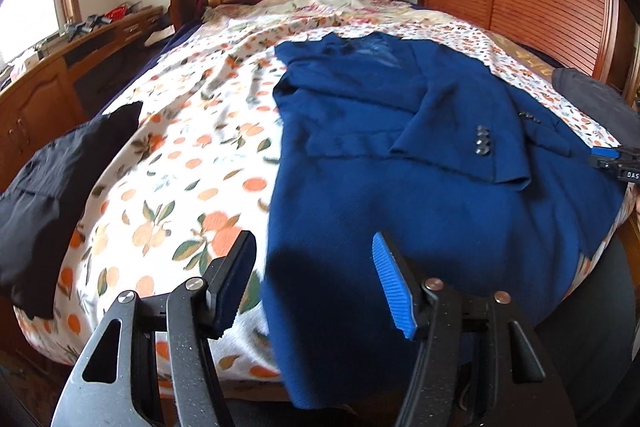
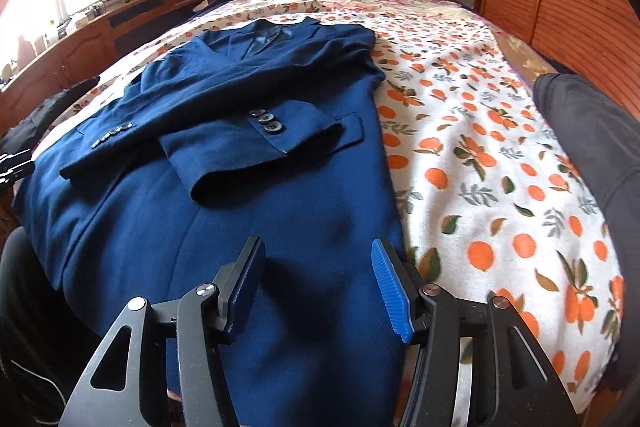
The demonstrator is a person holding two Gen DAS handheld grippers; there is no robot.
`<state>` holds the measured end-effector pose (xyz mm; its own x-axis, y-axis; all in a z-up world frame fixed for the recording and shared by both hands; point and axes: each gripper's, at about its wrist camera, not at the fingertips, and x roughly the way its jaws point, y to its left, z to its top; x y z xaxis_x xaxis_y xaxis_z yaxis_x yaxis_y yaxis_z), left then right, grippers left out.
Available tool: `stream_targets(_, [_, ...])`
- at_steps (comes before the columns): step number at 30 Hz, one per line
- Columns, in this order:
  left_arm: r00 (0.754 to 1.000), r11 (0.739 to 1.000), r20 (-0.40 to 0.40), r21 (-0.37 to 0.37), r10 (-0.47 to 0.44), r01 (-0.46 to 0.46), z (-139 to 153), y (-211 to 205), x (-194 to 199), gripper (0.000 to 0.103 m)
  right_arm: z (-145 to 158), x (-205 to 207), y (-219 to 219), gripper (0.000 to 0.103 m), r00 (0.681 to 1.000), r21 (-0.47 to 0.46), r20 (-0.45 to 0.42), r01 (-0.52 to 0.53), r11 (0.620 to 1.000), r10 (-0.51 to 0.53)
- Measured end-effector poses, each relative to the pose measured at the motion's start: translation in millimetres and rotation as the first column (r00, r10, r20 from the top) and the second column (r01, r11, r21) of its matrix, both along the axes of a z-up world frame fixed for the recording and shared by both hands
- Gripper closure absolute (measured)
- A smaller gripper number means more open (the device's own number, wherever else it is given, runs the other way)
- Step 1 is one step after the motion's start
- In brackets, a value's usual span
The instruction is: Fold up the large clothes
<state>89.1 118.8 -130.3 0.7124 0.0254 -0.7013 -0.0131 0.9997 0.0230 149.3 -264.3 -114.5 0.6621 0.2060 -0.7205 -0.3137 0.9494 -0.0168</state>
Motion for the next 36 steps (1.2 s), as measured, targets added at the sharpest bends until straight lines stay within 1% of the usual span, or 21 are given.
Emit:
stream_targets(6, [1.000, 1.000, -0.023, -0.025, 0.009, -0.010, -14.4, 9.7, -10.2, 0.041, 2.2, -9.0, -6.5, 0.043, 1.000, -0.030, 0.000, 0.025, 0.999, -0.025])
stream_targets(8, [1.000, 1.000, -0.016, -0.027, 0.004, -0.004, -16.4, 10.1, -15.5, 0.041, 2.7, -11.5, -9.6, 0.042, 0.999, -0.042, -0.001, 0.040, 0.998, -0.040])
stream_targets(11, [1.000, 0.999, -0.011, -0.039, 0.002, -0.003, -18.0, 11.6, -21.3, 0.043, 1.4, -12.8, -13.0, 0.041, 0.999, -0.014, -0.025, 0.040, 0.999, -0.040])
stream_targets(13, [1.000, 0.999, -0.008, -0.046, 0.000, 0.000, -18.4, 12.3, -24.2, 0.052, 0.1, -13.2, -14.0, 0.040, 0.999, 0.006, -0.031, 0.038, 0.999, -0.038])
stream_targets(14, [1.000, 0.999, -0.005, -0.052, -0.005, 0.004, -18.4, 12.4, -25.5, 0.055, -0.3, -13.0, -13.8, 0.040, 0.999, 0.011, -0.033, 0.040, 0.999, -0.039])
stream_targets(15, [1.000, 0.998, -0.003, -0.066, -0.014, 0.014, -18.5, 12.1, -27.0, 0.061, -0.5, -12.8, -13.7, 0.040, 0.999, 0.017, -0.035, 0.041, 0.999, -0.040])
stream_targets(16, [1.000, 0.997, -0.002, -0.075, -0.018, 0.018, -18.1, 12.7, -27.6, 0.063, -0.5, -12.6, -13.6, 0.040, 0.998, 0.024, -0.038, 0.042, 0.999, -0.041])
stream_targets(21, [1.000, 0.994, 0.001, -0.108, -0.002, 0.002, -21.8, 15.3, -29.8, 0.063, -0.5, -14.5, -12.3, 0.040, 0.999, 0.037, -0.039, 0.033, 0.999, -0.032])
stream_targets(26, [1.000, 0.989, -0.007, -0.146, 0.009, -0.010, -25.1, 18.9, -28.5, 0.063, -6.1, -15.5, -10.7, 0.043, 1.000, 0.038, -0.024, 0.020, 0.999, -0.019])
stream_targets(30, [1.000, 0.991, -0.011, -0.133, 0.010, -0.011, -24.3, 16.1, -28.1, 0.063, -7.8, -14.1, -11.4, 0.043, 1.000, 0.051, -0.022, 0.022, 0.998, -0.021])
stream_targets(36, [1.000, 0.990, -0.009, -0.142, 0.015, -0.016, -24.9, 18.4, -28.9, 0.063, -10.5, -11.6, -14.6, 0.043, 0.999, 0.075, -0.023, 0.024, 0.997, -0.022])
